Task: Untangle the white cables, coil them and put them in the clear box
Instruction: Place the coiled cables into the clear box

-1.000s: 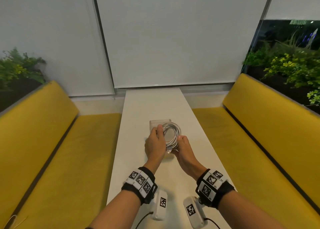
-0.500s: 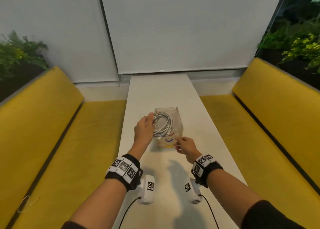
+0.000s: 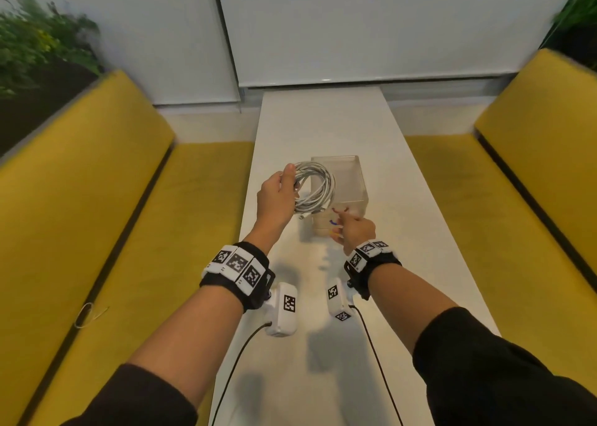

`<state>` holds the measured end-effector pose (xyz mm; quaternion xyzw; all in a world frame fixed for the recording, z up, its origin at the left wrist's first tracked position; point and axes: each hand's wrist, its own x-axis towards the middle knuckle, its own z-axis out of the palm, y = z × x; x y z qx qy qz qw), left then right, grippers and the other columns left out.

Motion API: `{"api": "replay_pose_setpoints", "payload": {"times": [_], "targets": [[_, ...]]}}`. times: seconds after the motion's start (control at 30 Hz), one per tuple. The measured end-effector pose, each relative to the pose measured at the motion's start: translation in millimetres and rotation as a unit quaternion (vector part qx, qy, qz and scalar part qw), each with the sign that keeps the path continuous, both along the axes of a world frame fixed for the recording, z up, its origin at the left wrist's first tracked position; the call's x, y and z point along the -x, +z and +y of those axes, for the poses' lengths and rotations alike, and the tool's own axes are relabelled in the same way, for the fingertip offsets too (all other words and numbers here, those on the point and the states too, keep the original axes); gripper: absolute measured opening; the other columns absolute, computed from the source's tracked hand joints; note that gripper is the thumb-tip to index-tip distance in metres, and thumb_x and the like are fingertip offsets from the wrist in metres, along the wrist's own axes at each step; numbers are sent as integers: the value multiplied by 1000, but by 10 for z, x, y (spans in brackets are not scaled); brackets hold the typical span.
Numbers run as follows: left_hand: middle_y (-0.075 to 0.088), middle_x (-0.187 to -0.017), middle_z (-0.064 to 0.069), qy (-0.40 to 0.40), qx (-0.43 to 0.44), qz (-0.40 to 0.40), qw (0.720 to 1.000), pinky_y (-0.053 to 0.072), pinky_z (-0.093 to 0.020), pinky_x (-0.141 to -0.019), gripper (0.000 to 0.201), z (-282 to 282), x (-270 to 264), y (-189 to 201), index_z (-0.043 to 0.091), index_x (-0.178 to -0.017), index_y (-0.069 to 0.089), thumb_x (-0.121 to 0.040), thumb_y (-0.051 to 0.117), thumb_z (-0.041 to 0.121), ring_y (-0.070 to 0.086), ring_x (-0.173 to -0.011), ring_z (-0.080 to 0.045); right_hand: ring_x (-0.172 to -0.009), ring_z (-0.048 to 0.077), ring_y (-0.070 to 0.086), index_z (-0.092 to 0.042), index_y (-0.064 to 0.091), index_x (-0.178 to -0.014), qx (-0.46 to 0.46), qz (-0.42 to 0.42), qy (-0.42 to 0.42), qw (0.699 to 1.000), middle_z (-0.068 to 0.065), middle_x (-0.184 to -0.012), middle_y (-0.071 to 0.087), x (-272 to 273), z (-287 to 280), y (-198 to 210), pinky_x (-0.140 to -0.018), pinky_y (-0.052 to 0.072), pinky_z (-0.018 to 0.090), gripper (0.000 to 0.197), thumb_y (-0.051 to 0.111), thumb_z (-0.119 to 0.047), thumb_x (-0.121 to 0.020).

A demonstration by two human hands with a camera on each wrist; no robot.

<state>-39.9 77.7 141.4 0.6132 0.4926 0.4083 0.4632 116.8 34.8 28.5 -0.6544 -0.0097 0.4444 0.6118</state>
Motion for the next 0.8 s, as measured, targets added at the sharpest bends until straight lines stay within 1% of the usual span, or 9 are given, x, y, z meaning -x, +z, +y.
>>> {"api": "replay_pose_setpoints", "payload": {"times": [0.17,0.27,0.37,0.43,0.57,0.63,0.7,0.77,0.8], "targets": [[66,-78,1,-3,8,3,1000,48,-39,-70,42,-30,30,-62,23,-81,65,-101,43,53,60,-73,-21,-43,19,50,-5,75,-92,-8,-1,-16,1000,11,-74,68,-2,42,-23,-49,49,27,27,80,-27,-75],[66,-79,2,-5,13,1,1000,48,-39,-69,43,-59,42,-70,24,-80,65,-100,43,55,60,-72,-20,-50,21,53,-6,71,-86,-15,0,-29,999,13,-76,69,15,33,-42,-49,49,28,22,81,-23,-77],[65,-77,3,-14,22,5,1000,46,-38,-67,43,-94,41,-98,26,-79,63,-99,43,58,60,-73,-21,-71,24,65,-8,69,-83,-16,2,-42,999,12,-84,71,24,26,-22,-59,59,35,18,78,-23,-78],[65,-77,4,-20,28,3,999,45,-39,-67,44,-107,44,-119,26,-79,63,-95,43,61,59,-73,-21,-77,23,67,-6,68,-84,-28,22,-51,998,12,-86,70,27,12,6,-67,62,38,15,75,-19,-80],[64,-80,3,-29,58,7,998,44,-38,-68,45,-88,44,-151,26,-84,65,-95,40,61,57,-75,-21,-68,21,68,4,65,-86,-89,104,-82,987,20,-92,67,83,-91,52,-59,60,25,9,69,-1,-80],[63,-85,0,-44,81,18,996,44,-34,-65,44,-80,31,-146,22,-95,66,-101,37,55,56,-74,-21,-77,25,69,6,62,-93,-136,160,-64,976,23,-96,66,107,-204,76,-70,63,31,11,65,6,-82],[58,-80,-3,-60,106,42,992,38,-27,-54,46,-82,5,-139,15,-97,64,-104,35,50,50,-64,-20,-87,29,68,5,59,-106,-170,180,-32,968,22,-100,65,105,-337,81,-82,61,38,24,63,11,-83],[53,-72,-4,-68,107,78,989,34,-27,-51,47,-79,-47,-153,12,-89,60,-105,33,47,43,-57,-20,-90,30,68,2,55,-121,-186,182,-14,966,22,-102,66,93,-460,44,-84,61,41,42,62,14,-82],[56,-74,-5,-68,92,107,988,36,-29,-54,48,-74,-82,-170,11,-89,60,-105,32,46,46,-61,-23,-89,30,69,1,52,-126,-189,189,-13,964,22,-101,66,88,-512,21,-82,62,41,48,63,15,-81]]}}
